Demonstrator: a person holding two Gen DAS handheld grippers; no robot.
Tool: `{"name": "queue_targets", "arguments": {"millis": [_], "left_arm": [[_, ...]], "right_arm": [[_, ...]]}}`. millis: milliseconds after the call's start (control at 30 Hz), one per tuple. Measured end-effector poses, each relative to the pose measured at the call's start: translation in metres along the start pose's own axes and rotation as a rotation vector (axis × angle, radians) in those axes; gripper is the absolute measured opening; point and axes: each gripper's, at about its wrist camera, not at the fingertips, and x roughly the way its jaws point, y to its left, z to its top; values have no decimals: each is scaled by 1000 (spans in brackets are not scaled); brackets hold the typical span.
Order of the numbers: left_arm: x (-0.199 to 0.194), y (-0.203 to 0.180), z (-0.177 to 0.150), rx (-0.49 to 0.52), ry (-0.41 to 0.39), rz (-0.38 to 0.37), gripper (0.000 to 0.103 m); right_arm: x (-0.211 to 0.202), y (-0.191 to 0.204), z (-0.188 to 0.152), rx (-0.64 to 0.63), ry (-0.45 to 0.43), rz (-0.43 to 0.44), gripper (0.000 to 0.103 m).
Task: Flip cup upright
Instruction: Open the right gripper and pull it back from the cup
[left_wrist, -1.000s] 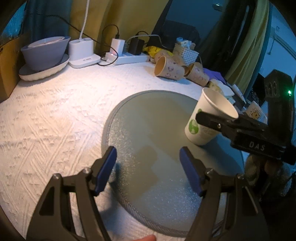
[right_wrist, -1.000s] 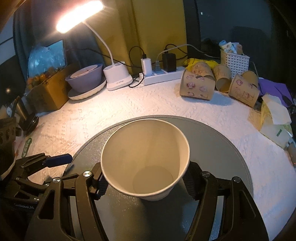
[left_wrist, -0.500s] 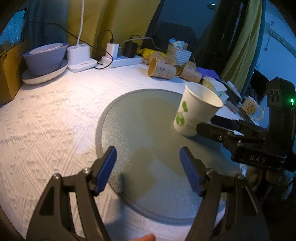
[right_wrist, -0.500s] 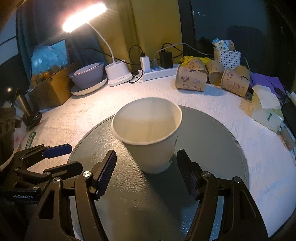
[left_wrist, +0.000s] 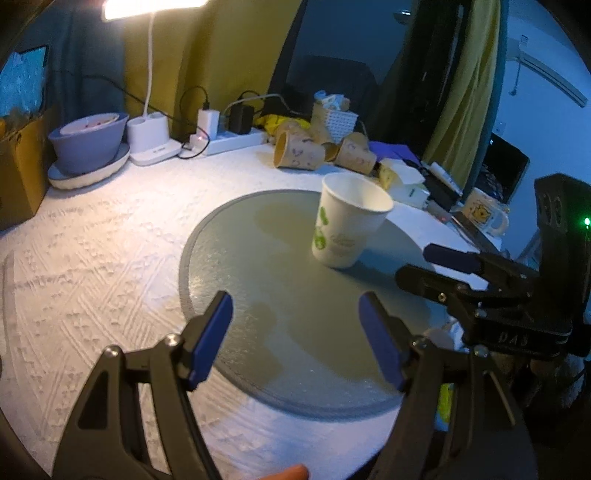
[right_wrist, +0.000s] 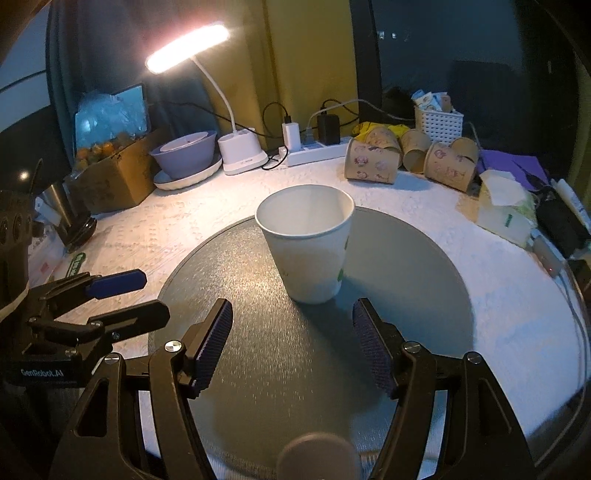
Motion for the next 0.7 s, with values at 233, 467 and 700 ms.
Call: {"name": "queue_targets", "arguments": {"millis": [233, 467, 700], "left_arm": [[-22, -16, 4, 29, -51, -9, 84], [-45, -34, 13, 85, -120, 44, 85], [-68, -45, 19, 124, -179, 43, 85]], "right_arm": [[-30, -3, -6, 9, -39, -30, 71], [-65, 1, 2, -17, -108, -66, 71], [-97, 9, 10, -48, -173, -87, 71]]}}
